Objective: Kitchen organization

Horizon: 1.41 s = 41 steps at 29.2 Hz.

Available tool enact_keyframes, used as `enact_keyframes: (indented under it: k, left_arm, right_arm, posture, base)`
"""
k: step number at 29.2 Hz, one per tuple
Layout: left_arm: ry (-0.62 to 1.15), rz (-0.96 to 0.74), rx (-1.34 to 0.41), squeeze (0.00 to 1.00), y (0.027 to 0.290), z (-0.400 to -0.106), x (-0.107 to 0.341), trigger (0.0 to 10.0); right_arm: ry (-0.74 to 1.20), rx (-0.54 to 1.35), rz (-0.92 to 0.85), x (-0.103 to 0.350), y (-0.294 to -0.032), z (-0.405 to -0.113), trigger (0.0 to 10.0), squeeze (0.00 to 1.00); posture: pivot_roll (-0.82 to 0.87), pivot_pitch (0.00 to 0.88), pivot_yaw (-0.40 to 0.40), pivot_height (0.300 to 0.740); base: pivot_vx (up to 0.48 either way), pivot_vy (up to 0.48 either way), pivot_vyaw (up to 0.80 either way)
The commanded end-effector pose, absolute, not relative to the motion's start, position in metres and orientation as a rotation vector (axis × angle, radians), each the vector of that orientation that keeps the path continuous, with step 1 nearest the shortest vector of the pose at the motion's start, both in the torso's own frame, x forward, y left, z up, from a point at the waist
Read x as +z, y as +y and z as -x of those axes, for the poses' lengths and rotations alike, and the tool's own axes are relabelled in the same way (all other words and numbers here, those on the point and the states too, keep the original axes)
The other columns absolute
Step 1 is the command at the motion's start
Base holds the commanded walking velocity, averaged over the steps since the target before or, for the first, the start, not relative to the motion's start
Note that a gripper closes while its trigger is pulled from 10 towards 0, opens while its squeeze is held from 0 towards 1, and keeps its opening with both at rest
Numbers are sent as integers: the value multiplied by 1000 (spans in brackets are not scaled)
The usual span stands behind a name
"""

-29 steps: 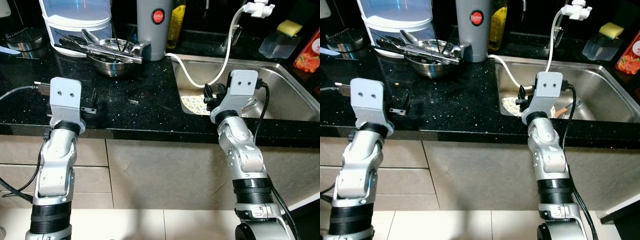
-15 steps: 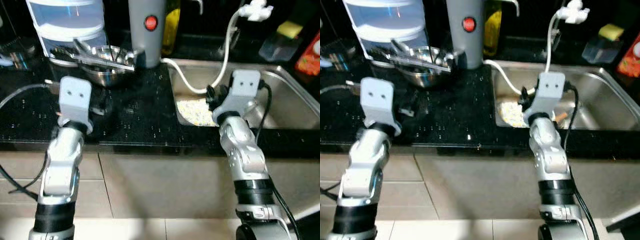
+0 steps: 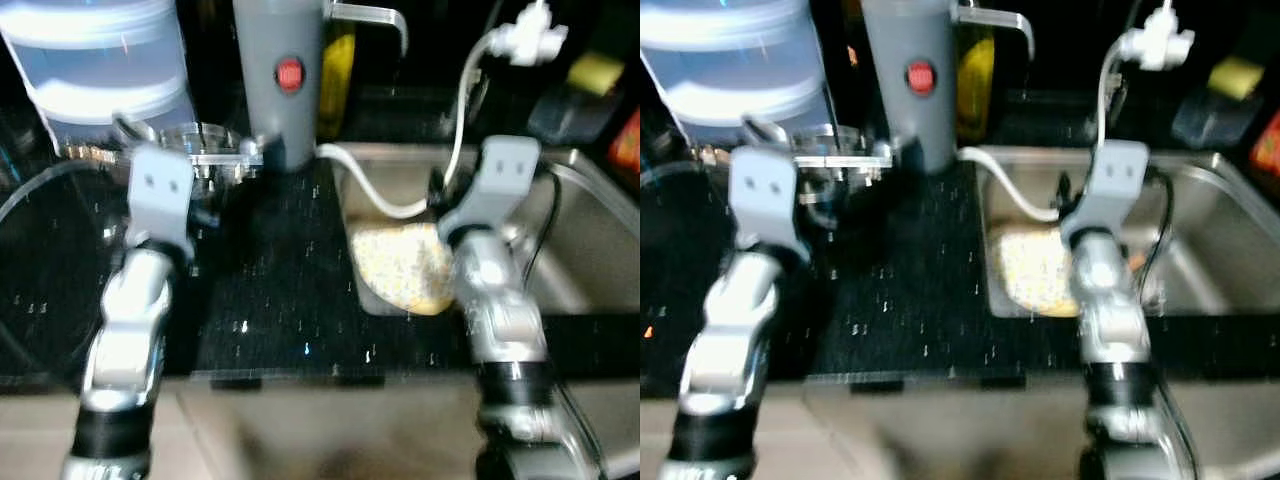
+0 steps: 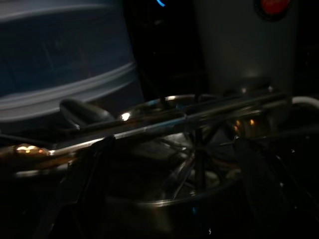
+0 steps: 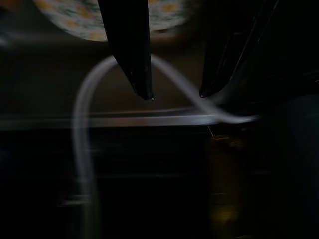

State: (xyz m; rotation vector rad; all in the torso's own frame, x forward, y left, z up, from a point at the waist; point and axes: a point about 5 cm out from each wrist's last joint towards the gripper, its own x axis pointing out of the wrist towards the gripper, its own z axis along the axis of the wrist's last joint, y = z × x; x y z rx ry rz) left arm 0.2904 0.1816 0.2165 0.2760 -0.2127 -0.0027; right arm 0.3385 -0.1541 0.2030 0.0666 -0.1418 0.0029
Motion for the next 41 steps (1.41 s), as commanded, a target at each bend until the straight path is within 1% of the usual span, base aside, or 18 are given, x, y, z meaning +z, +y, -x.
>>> enact_keyframes:
  k: [1,9,16,18,22,23,24,25,26,28,29,30,34,36,37,38,41]
  left_arm:
    - [-200,-275,-8,0,181,-290,214,10000]
    - [-197,-296,-18,0,177,-290,212,10000]
    - [-144,-357,-86,0,169,-284,202,10000]
    - [-149,-322,-98,0,170,-281,207,10000]
    - [-185,-331,-97,0,172,-282,219,10000]
    - [-197,-387,-116,0,171,-284,223,10000]
    - [-197,-387,-116,0,171,-284,223,10000]
    - [-192,-487,-146,0,169,-288,222,10000]
    - [-160,-634,-197,0,166,-294,217,10000]
    - [-136,-725,-215,0,168,-297,213,10000]
    - [-136,-725,-215,0,168,-297,213,10000]
    - [-129,-762,-218,0,169,-299,212,10000]
    - [-101,-787,-207,0,178,-308,216,10000]
    - [-87,-825,-240,0,180,-313,216,10000]
    - [-96,-859,-256,0,179,-315,218,10000]
    - [-142,-912,-292,0,173,-319,225,10000]
    - [-190,-929,-339,0,161,-321,230,10000]
  right_arm:
    - [-142,-19,-60,203,-160,-338,10000,0]
    - [-148,-18,-58,203,-160,-337,10000,0]
    - [-161,-13,-23,205,-160,-336,10000,0]
    - [-164,-5,-10,206,-161,-336,10000,0]
    - [-175,4,-6,209,-161,-337,10000,0]
    - [-188,16,-12,212,-159,-337,10000,0]
    - [-188,16,-12,212,-159,-337,10000,0]
    - [-201,32,-23,215,-156,-337,10000,0]
    - [-222,61,-38,219,-149,-337,10000,0]
    - [-230,77,-48,220,-145,-336,10000,0]
    - [-230,77,-48,220,-145,-336,10000,0]
    - [-231,82,-51,221,-144,-336,10000,0]
    - [-227,143,-60,219,-137,-333,10000,0]
    - [-221,169,-44,217,-135,-332,10000,0]
    - [-213,133,-20,216,-138,-333,10000,0]
    - [-197,52,-34,214,-148,-336,10000,0]
    - [-191,-21,-23,213,-158,-338,10000,0]
  posture:
    - [150,0,-72,740]
    - [149,0,-70,740]
    - [150,0,-69,740]
    - [152,3,-73,740]
    - [155,4,-76,740]
    - [159,5,-80,740]
    - [159,5,-80,740]
    - [160,2,-82,740]
    - [158,0,-81,740]
    - [156,0,-79,740]
    - [156,0,-79,740]
    - [156,0,-79,740]
    - [148,0,-72,740]
    - [145,0,-70,740]
    - [143,0,-67,740]
    - [143,0,-67,740]
    - [133,0,-58,740]
  base:
    - [0,0,0]
    - [0,0,0]
    - [0,0,0]
    - [0,0,0]
    - [0,0,0]
    - [0,0,0]
    - [0,0,0]
    - [0,0,0]
    - [0,0,0]
    - [0,0,0]
    - [0,0,0]
    - [0,0,0]
    - [0,0,0]
    - [0,0,0]
    - [0,0,0]
    - [0,0,0]
    - [0,0,0]
